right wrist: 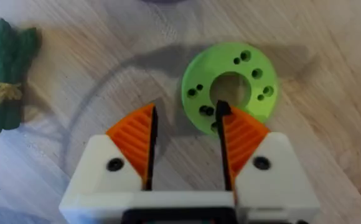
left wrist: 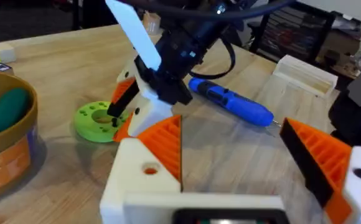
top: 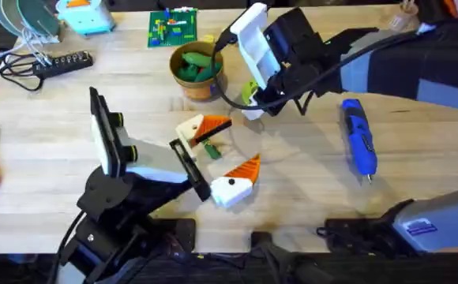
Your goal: Pick up the gripper from the table and insert it into the empty holder that is missing its gripper. Then pick up a screw, insert it into the mounting hole, and use the screwdriver to tighten it. Finally, clean up the table by picking up the vegetable and placing it into the bucket.
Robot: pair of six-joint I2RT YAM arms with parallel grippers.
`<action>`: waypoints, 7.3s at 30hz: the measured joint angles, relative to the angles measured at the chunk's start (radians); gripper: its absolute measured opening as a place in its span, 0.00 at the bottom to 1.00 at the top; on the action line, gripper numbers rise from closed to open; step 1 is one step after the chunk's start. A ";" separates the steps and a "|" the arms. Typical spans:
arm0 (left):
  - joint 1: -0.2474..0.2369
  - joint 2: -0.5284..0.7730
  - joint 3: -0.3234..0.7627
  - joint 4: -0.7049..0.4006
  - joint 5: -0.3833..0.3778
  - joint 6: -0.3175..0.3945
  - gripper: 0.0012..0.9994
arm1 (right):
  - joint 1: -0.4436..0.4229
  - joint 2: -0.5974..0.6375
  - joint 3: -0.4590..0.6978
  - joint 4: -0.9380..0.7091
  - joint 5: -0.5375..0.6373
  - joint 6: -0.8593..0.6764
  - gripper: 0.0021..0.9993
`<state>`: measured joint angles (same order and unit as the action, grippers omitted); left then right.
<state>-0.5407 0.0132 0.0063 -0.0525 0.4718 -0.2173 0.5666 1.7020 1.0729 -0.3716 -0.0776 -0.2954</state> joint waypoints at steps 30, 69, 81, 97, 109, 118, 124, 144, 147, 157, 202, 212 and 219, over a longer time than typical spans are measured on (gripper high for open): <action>0.000 0.000 0.000 0.000 0.003 0.000 0.99 | -0.002 0.030 0.003 0.045 0.050 0.063 0.05; 0.000 0.000 0.000 0.000 0.004 0.000 0.99 | 0.005 -0.181 0.162 -0.249 0.042 0.147 0.01; 0.000 0.000 0.000 0.000 0.003 0.000 0.99 | 0.147 -0.369 0.240 -0.256 -0.106 0.311 0.01; 0.000 0.000 0.000 0.000 0.003 0.046 0.99 | 0.340 -0.351 0.240 -0.237 -0.126 0.439 0.01; 0.000 0.000 0.000 0.000 0.003 0.068 0.99 | 0.380 -0.290 0.240 -0.234 -0.127 0.445 0.00; 0.000 0.000 0.000 0.000 0.003 0.071 0.99 | 0.380 -0.275 0.240 -0.239 -0.127 0.445 0.00; 0.000 0.000 0.000 0.000 0.003 0.071 0.99 | 0.380 -0.262 0.240 -0.245 -0.127 0.445 0.00; 0.000 0.000 0.000 0.000 0.001 0.069 0.99 | 0.385 -0.225 0.240 -0.256 -0.136 0.453 0.40; 0.000 0.000 0.000 0.000 0.003 0.071 0.99 | 0.362 -0.255 0.240 -0.258 -0.136 0.453 0.58; 0.000 0.000 0.000 0.000 0.003 0.071 0.99 | 0.148 -0.573 0.240 -0.396 -0.133 0.452 0.96; 0.000 0.000 0.000 0.000 0.003 0.071 0.99 | -0.292 -0.901 -0.188 -0.548 -0.587 -0.091 0.99; 0.000 0.000 0.000 0.000 0.003 0.071 0.79 | -0.443 -0.901 -0.200 -0.548 -0.780 -0.242 0.99; 0.000 0.000 0.000 0.000 0.003 0.080 0.02 | -0.444 -0.901 -0.200 -0.548 -0.838 -0.333 0.99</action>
<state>-0.5407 0.0132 0.0063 -0.0523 0.4744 -0.1377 0.1230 0.8005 0.8730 -0.9194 -0.9156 -0.6279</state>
